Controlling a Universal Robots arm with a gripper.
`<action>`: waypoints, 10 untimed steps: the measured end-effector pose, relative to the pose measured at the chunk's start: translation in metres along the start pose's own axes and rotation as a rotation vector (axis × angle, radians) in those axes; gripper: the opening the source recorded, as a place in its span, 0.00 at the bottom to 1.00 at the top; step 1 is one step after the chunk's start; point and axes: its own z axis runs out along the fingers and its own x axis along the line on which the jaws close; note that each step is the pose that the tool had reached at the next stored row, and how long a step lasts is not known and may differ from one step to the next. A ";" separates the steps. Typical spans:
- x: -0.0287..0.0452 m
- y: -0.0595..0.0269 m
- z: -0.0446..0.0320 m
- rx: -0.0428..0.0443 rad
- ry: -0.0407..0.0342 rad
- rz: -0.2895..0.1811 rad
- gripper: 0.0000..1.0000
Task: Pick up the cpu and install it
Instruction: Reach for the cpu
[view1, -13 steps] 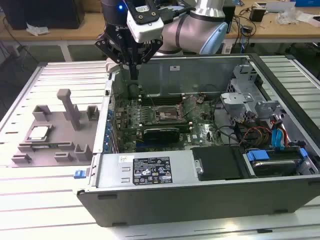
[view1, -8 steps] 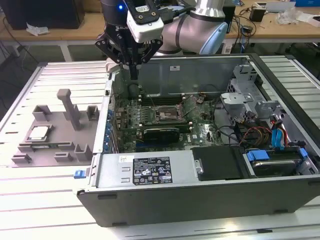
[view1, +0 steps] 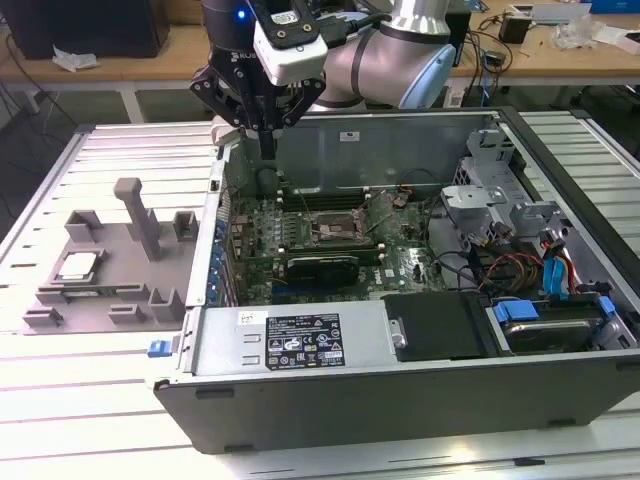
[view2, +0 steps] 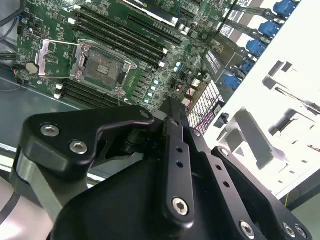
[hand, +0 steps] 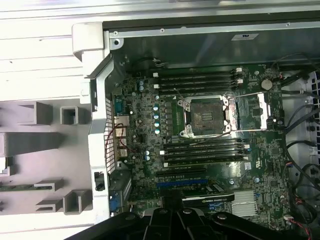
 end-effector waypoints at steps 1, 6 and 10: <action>0.0010 -0.0001 0.0000 0.0000 0.0000 0.000 0.11; 0.0042 -0.0003 -0.0001 0.0000 0.0000 0.000 0.11; 0.0106 -0.0008 -0.0003 0.0000 0.0000 0.000 0.11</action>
